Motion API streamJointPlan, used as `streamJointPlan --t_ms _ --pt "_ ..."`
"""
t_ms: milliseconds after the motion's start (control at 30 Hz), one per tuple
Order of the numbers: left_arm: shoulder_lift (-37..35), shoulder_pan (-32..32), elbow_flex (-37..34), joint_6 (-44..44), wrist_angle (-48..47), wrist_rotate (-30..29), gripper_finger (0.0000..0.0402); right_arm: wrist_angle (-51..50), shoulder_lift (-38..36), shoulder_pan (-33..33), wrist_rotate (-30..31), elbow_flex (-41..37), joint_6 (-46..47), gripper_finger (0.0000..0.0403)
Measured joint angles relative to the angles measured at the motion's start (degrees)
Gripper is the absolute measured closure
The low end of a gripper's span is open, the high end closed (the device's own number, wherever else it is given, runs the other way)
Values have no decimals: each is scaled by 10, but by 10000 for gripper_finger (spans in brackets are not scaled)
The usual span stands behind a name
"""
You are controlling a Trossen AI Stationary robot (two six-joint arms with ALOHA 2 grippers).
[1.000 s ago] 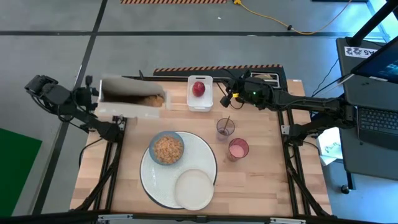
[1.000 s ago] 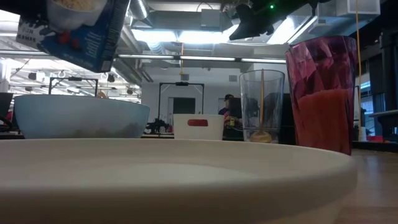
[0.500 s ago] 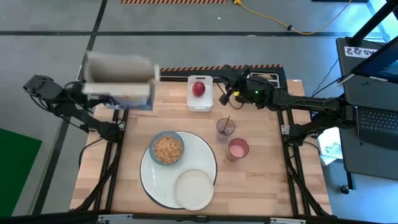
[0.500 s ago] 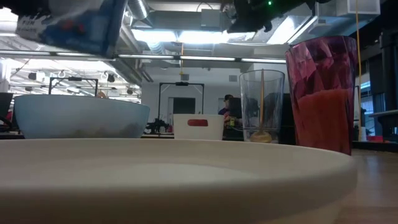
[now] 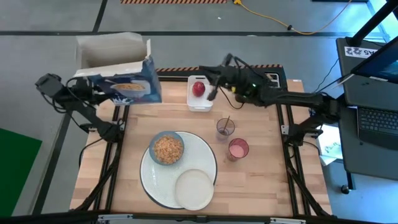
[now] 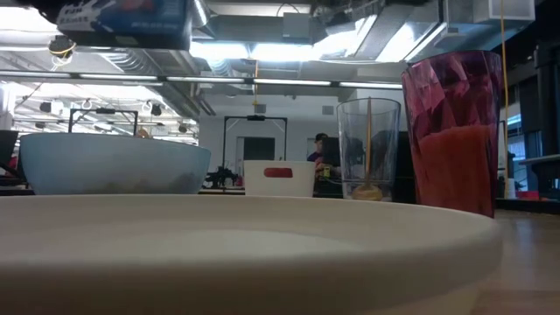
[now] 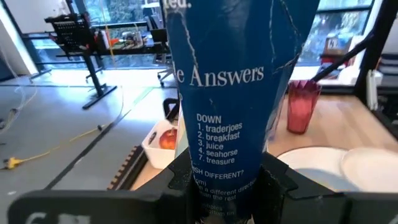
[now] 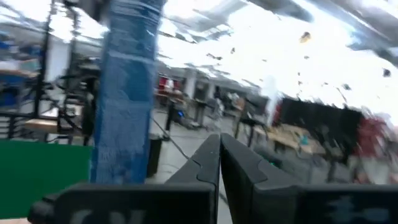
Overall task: Arrange a breakfast setting
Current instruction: Pour the cereal into the blue bowl
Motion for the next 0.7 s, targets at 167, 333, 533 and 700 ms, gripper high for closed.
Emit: streamJointPlan --t_ms 167,333,533,700 --pt "0 -49 -28 -44 2 -60 308 -76 82 0 -51 172 -63 388" --pt "0 -79 -41 -64 2 -91 308 -180 160 0 -106 336 -107 388" --pt "0 -100 -42 -64 1 -109 308 -205 234 0 -148 467 -122 388" --pt "0 -109 -42 -64 0 -119 308 -202 280 0 -168 549 -122 388"
